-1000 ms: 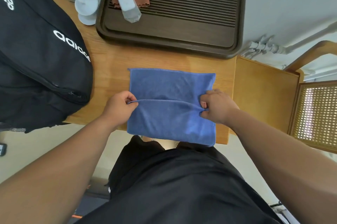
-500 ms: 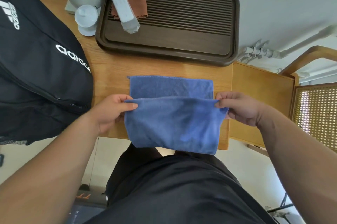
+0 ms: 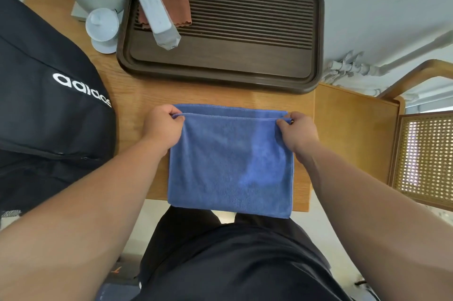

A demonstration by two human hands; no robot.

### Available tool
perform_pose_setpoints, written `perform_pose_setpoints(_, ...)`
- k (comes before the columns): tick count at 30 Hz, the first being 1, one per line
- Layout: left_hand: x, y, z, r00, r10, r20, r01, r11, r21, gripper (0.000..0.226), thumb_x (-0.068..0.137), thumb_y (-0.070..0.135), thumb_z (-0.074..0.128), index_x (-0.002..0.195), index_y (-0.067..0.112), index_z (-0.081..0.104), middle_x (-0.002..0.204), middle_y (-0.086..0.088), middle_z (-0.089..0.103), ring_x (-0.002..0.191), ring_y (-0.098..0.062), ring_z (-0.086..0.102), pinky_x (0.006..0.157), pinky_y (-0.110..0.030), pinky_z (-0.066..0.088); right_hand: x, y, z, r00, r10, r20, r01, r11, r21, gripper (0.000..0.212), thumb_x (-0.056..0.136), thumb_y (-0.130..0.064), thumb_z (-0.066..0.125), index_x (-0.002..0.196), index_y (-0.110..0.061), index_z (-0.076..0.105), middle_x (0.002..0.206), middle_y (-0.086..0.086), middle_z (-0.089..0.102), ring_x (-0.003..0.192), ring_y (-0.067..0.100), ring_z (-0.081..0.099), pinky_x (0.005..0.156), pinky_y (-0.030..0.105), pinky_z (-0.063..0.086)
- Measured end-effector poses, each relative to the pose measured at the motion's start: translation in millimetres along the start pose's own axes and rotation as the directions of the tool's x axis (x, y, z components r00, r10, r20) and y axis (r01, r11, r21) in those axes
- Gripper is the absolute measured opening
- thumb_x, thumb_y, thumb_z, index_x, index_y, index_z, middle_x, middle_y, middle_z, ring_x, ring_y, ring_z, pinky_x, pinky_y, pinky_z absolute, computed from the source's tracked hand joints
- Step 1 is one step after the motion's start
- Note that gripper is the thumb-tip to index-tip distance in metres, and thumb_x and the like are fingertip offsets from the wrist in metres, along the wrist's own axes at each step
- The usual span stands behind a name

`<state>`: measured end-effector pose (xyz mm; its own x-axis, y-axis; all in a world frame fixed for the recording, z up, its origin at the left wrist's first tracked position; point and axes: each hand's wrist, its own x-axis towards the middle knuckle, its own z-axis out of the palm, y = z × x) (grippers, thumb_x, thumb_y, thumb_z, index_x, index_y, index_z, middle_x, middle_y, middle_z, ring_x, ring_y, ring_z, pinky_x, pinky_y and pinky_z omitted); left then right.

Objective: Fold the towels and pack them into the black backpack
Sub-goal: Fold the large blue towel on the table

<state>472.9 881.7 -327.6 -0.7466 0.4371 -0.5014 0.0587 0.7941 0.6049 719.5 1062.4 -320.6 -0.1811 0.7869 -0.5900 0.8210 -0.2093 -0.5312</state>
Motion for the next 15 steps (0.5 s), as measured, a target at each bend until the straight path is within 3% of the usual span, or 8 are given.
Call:
perform_pose_setpoints(3, -4.9, 7.3, -5.8, 0.999, -0.002, 0.051, 0.005, 0.998, -0.064, 0.008, 0.096, 0.015, 0.062, 0.092, 0.014, 0.069, 0.091, -0.008, 0.068, 0.081, -0.02, 0.058, 0.073, -0.033, 0.049, -6.1, -6.6, -7.1, 0.999, -0.047, 0.005, 0.047, 0.997, 0.068, 0.015, 0.1, -0.03, 0.052, 0.096, -0.019, 0.061, 0.083, 0.0, 0.063, 0.074, 0.018, 0.056, 0.058, 0.029, 0.04)
perform_pose_setpoints(8, -5.6, 18.9, -25.7, 0.998, 0.054, 0.032, -0.049, 0.989, -0.139, 0.01, 0.098, 0.013, 0.06, 0.104, 0.01, 0.068, 0.098, -0.01, 0.07, 0.084, -0.02, 0.06, 0.081, -0.041, 0.055, -9.3, -23.4, -15.1, 0.988, -0.152, -0.007, 0.152, 0.979, 0.134, 0.019, 0.099, -0.031, 0.058, 0.083, -0.021, 0.062, 0.082, 0.002, 0.066, 0.072, 0.015, 0.058, 0.059, 0.029, 0.045)
perform_pose_setpoints(12, 17.0, 19.6, -25.4, 0.983, 0.181, -0.039, -0.176, 0.978, 0.11, 0.006, 0.096, 0.019, 0.061, 0.093, 0.018, 0.067, 0.09, -0.004, 0.066, 0.084, -0.025, 0.062, 0.078, -0.044, 0.057, 10.9, -27.8, -7.5, 0.992, -0.123, -0.034, 0.125, 0.991, 0.053, 0.015, 0.099, -0.032, 0.056, 0.095, -0.02, 0.065, 0.087, 0.001, 0.067, 0.083, 0.02, 0.062, 0.066, 0.031, 0.048)
perform_pose_setpoints(15, 30.4, 22.2, -13.7, 0.94, 0.342, -0.004, -0.319, 0.88, 0.352, 0.008, 0.096, 0.019, 0.06, 0.09, 0.019, 0.066, 0.101, -0.001, 0.057, 0.086, -0.021, 0.057, 0.078, -0.038, 0.052, 24.8, -26.3, 0.3, 0.993, -0.095, -0.063, 0.093, 0.995, -0.033, 0.015, 0.1, -0.031, 0.056, 0.103, -0.018, 0.065, 0.09, 0.0, 0.065, 0.087, 0.024, 0.062, 0.071, 0.032, 0.047)
